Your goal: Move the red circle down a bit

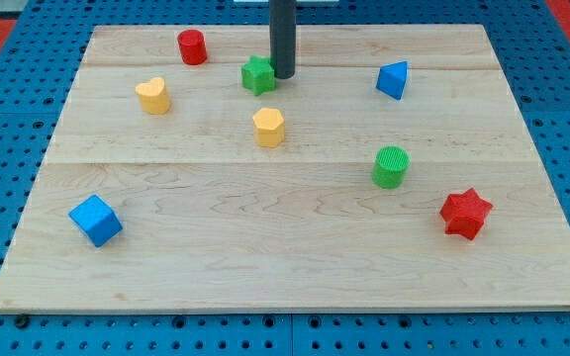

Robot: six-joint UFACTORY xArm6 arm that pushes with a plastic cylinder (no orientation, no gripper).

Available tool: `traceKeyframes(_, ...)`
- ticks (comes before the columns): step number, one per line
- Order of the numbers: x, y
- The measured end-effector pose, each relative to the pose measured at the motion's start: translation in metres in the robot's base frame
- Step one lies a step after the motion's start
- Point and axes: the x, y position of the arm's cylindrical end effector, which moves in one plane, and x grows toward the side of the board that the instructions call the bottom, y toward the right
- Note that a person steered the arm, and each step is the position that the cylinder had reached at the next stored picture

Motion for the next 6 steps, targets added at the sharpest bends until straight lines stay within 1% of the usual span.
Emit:
traceKeyframes(1, -0.024, 0.006)
traceKeyframes(2, -0.086, 0.029)
traceKeyframes(3, -0.107, -0.004)
traceKeyframes(4, -0.104, -0.047)
traceKeyframes(5, -0.105, -0.111)
traceKeyframes(6, -0.067, -0.119)
